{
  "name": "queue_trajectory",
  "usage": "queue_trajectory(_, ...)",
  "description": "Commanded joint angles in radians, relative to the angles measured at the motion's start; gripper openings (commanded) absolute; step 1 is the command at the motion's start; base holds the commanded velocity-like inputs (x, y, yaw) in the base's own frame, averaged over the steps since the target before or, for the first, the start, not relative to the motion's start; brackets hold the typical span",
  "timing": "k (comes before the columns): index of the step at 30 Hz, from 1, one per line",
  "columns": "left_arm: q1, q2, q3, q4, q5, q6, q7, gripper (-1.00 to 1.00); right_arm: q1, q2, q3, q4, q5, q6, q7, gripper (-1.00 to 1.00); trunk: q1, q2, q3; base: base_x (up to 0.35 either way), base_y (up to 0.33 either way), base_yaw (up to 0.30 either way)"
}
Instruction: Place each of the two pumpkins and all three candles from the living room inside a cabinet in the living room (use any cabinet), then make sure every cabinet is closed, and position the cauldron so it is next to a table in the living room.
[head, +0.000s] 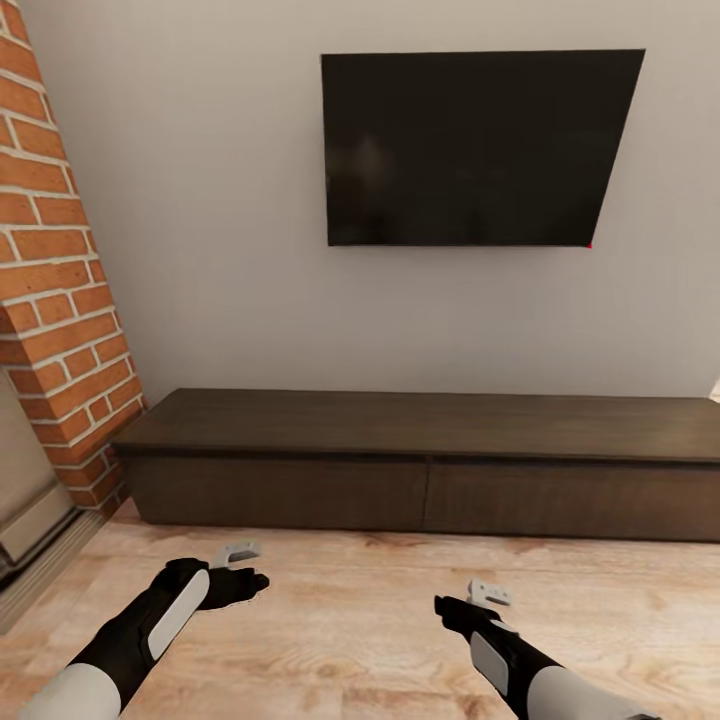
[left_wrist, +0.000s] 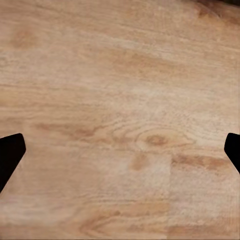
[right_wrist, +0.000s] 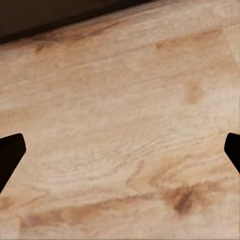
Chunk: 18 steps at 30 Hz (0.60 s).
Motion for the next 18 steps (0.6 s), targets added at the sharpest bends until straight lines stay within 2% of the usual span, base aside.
queue_trajectory(1, -0.001, 0.001, -0.005, -0.001, 0.011, 0.001, 0.01, 1.0, -0.001, -0.001, 0.009, 0.001, -0.009, -0.004, -0.005, 1.0, 0.0, 0.0, -0.001, 0.27, 0.151, 0.0)
queue_trajectory(5, -0.001, 0.001, -0.004, -0.001, 0.011, 0.001, 0.01, 1.0, -0.001, 0.0, 0.009, 0.001, -0.009, -0.006, -0.005, 1.0, 0.0, 0.0, -0.001, 0.232, 0.058, 0.0)
queue_trajectory(9, -0.001, 0.001, -0.003, -0.003, 0.011, 0.001, 0.009, 1.0, -0.001, 0.001, 0.009, 0.001, -0.009, -0.006, -0.005, 1.0, 0.0, 0.0, -0.001, 0.081, 0.011, 0.0)
queue_trajectory(14, -0.001, 0.01, -0.003, -0.062, 0.015, 0.02, 0.003, 1.0, -0.001, 0.003, 0.009, 0.001, -0.009, -0.007, -0.006, 1.0, 0.0, 0.0, -0.001, 0.206, 0.002, 0.0)
queue_trajectory(16, -0.001, 0.019, -0.002, -0.082, 0.032, 0.053, -0.021, 1.0, -0.001, 0.004, 0.008, 0.001, -0.01, -0.008, -0.006, 1.0, 0.0, 0.0, -0.001, 0.142, 0.0, 0.0)
queue_trajectory(18, -0.001, 0.045, 0.001, -0.106, 0.083, 0.116, -0.09, 1.0, -0.001, 0.006, 0.005, 0.001, -0.011, -0.008, -0.006, 1.0, 0.0, 0.0, -0.001, 0.066, 0.0, 0.0)
